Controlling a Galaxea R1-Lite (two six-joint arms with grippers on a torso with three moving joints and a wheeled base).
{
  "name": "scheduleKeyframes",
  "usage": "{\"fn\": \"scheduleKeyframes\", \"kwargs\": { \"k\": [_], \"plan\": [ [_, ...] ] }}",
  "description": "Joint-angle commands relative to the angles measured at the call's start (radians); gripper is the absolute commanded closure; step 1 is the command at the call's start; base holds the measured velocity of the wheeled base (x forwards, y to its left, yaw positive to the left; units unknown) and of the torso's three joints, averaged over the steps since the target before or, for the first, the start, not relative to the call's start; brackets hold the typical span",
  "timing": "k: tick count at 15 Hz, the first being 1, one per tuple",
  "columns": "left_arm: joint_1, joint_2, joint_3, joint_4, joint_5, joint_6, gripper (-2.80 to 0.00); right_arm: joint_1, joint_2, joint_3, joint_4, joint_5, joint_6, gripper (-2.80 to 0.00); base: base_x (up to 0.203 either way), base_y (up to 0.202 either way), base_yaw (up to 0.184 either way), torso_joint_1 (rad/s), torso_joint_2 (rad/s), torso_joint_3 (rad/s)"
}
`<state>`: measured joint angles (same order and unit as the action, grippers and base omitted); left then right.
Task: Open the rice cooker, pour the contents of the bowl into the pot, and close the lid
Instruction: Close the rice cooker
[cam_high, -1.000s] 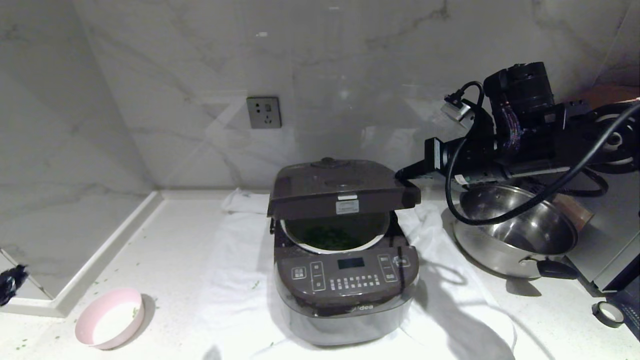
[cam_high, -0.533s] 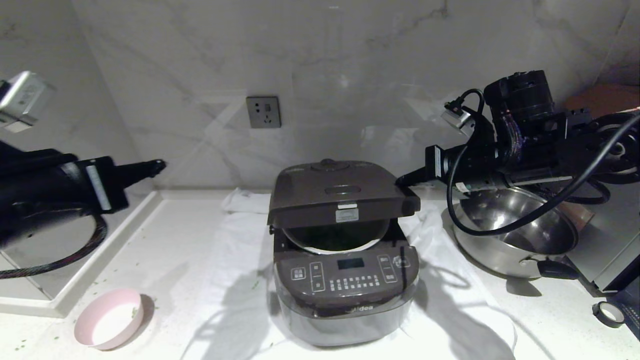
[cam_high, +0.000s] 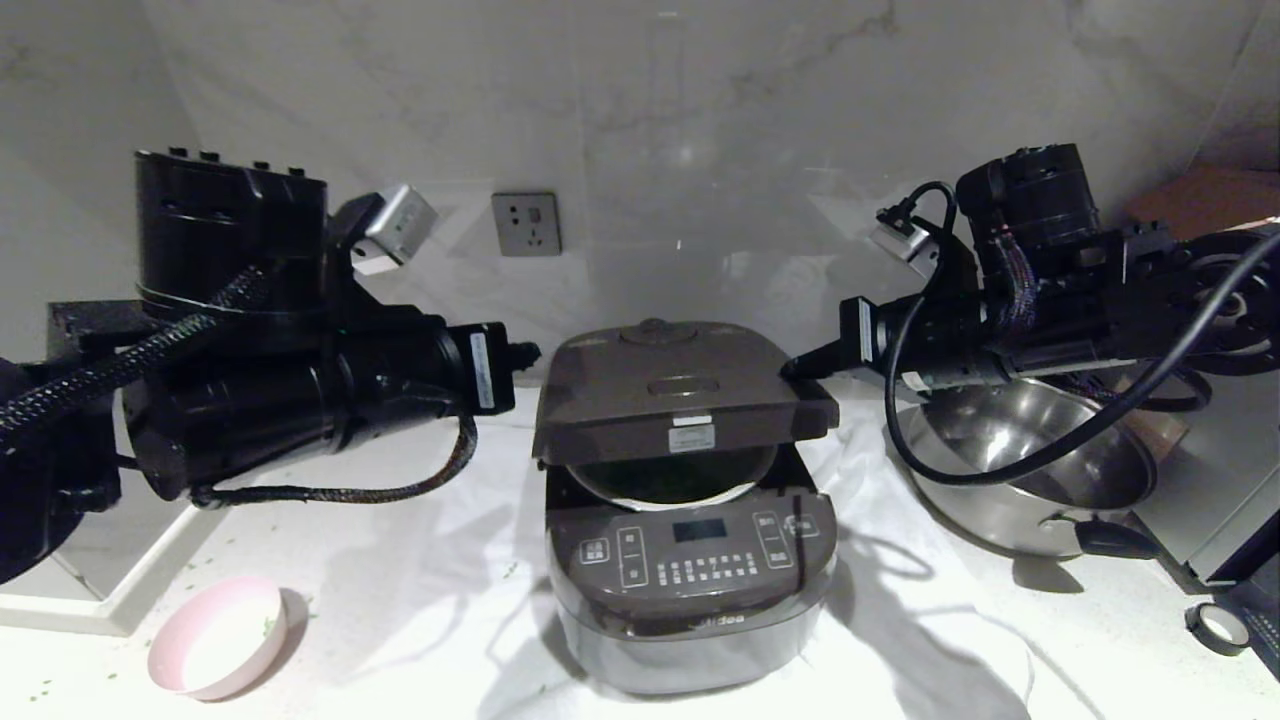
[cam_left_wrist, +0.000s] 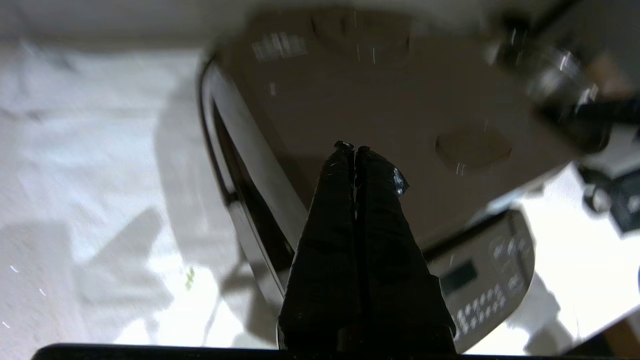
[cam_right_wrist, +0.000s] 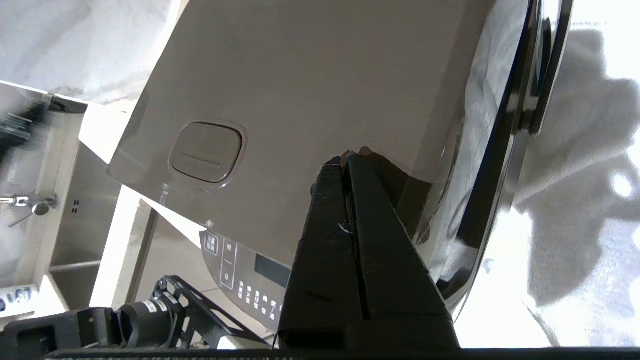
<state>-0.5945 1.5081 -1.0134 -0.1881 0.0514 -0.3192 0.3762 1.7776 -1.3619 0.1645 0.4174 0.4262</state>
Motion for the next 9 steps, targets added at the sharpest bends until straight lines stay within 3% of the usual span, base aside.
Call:
{"fn": "scheduleKeyframes", "kwargs": {
  "k": [1,9],
  "plan": [
    [-0.035,0.022,0.042,-0.002,0.001,-0.003,0.0,0.0,0.002,0.011,0.001,0.004,0.004,0.0,0.0,0.0,0.0,0.0,0.0,0.0],
    [-0.1,0.026,0.127,-0.004,-0.001,-0.047,0.0,0.0,-0.009,0.046,0.0,0.006,0.023,0.0,0.0,0.0,0.0,0.0,0.0,0.0]
  ]
}}
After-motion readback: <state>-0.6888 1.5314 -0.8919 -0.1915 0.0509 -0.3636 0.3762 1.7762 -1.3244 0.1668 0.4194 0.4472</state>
